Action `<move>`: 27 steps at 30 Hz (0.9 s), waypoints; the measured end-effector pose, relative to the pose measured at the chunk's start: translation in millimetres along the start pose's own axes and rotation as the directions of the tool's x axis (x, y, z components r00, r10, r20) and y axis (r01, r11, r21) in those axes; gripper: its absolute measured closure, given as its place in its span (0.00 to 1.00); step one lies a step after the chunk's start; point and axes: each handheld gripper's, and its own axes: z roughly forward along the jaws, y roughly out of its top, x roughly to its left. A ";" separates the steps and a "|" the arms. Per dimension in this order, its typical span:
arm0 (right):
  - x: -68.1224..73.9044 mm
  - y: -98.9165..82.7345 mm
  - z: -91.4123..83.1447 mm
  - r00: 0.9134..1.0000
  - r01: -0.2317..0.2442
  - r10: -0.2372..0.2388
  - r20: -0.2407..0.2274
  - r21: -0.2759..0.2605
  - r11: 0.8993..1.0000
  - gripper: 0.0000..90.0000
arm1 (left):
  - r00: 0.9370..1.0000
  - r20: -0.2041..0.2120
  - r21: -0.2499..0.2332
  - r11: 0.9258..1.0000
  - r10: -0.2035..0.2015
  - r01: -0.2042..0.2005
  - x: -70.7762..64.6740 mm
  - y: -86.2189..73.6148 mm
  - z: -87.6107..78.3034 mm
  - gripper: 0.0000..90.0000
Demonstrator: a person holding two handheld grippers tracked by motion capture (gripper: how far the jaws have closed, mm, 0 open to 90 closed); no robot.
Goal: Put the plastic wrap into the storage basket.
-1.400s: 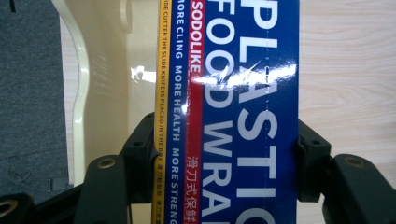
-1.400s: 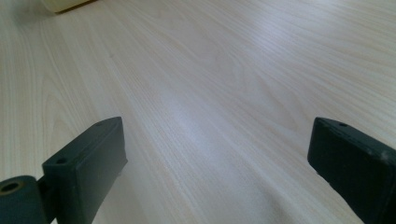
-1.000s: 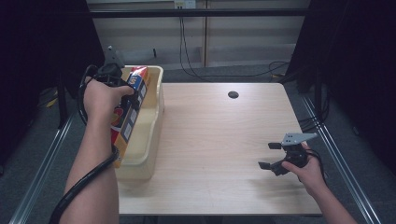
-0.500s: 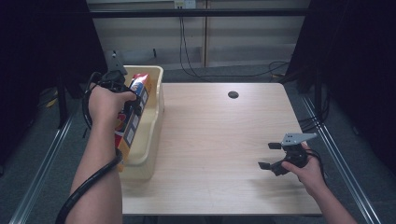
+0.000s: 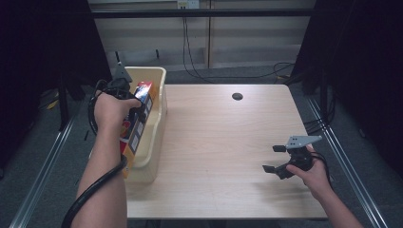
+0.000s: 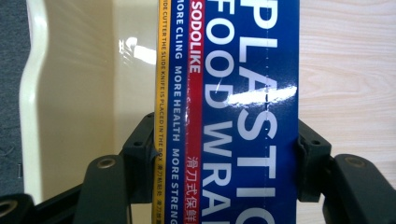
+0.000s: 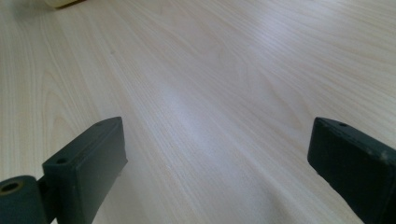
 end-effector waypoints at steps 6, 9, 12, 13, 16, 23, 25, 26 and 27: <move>0.4 0.4 -0.4 1.000 -0.002 0.002 0.000 -0.001 1.000 0.05 | 1.000 -0.003 0.017 1.000 0.000 0.000 -0.9 -0.5 12.2 0.44; 0.2 0.3 0.1 1.000 0.001 -0.001 0.004 -0.001 1.000 0.05 | 1.000 0.004 0.032 0.999 -0.002 0.002 -0.2 -1.0 17.9 0.44; 0.7 0.7 0.2 1.000 0.002 -0.002 0.003 0.003 1.000 0.05 | 1.000 0.002 0.034 0.999 -0.007 0.007 0.0 -1.1 20.8 0.44; 1.1 0.8 0.2 1.000 0.003 -0.003 0.005 0.004 1.000 0.05 | 1.000 -0.002 0.038 0.999 -0.005 0.005 0.4 -1.0 22.6 0.44; 1.0 0.7 0.1 1.000 0.003 -0.003 0.007 0.005 1.000 0.05 | 1.000 0.003 0.042 0.999 -0.009 0.009 1.4 -1.3 24.3 0.44; 1.5 1.1 0.8 1.000 0.009 -0.009 0.011 0.006 1.000 0.05 | 1.000 0.005 0.048 0.999 -0.006 0.005 3.2 -2.5 31.8 0.44; 1.3 1.1 1.0 1.000 0.010 -0.010 0.005 0.006 1.000 0.05 | 1.000 0.003 0.050 0.999 -0.009 0.009 2.5 -2.4 32.3 0.44; 1.2 1.1 0.9 1.000 0.009 -0.009 0.003 0.008 1.000 0.05 | 1.000 0.007 0.050 0.999 -0.013 0.013 1.8 -2.5 33.1 0.44; 1.5 1.1 1.0 1.000 0.009 -0.009 0.008 0.006 1.000 0.05 | 1.000 0.003 0.052 0.999 -0.007 0.007 1.9 -2.1 33.8 0.44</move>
